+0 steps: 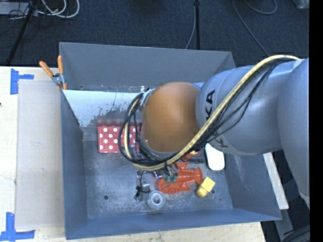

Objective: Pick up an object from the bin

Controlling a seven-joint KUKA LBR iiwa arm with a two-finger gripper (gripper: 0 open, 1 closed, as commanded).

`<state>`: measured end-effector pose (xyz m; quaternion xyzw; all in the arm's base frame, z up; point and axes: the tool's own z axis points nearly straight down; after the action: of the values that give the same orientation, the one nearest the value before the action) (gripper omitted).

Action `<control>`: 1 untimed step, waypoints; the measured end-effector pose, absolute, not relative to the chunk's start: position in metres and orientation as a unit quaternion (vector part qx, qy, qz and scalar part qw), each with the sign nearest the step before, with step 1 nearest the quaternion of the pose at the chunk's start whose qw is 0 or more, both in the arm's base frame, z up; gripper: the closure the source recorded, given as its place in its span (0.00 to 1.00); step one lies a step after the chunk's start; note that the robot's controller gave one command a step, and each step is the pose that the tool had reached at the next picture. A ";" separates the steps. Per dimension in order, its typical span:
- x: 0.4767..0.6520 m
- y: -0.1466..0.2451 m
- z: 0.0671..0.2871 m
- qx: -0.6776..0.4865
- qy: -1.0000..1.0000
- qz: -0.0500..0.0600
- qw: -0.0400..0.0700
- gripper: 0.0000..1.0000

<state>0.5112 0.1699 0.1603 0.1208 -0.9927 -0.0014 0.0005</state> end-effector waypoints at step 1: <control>0.505 0.145 0.132 0.125 -0.992 0.003 0.005 0.00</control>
Offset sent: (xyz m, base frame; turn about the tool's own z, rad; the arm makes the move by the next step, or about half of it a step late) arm -0.0302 0.0201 0.1435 -0.2099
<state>0.5055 0.1450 0.1320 0.1253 -0.9921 0.0030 0.0048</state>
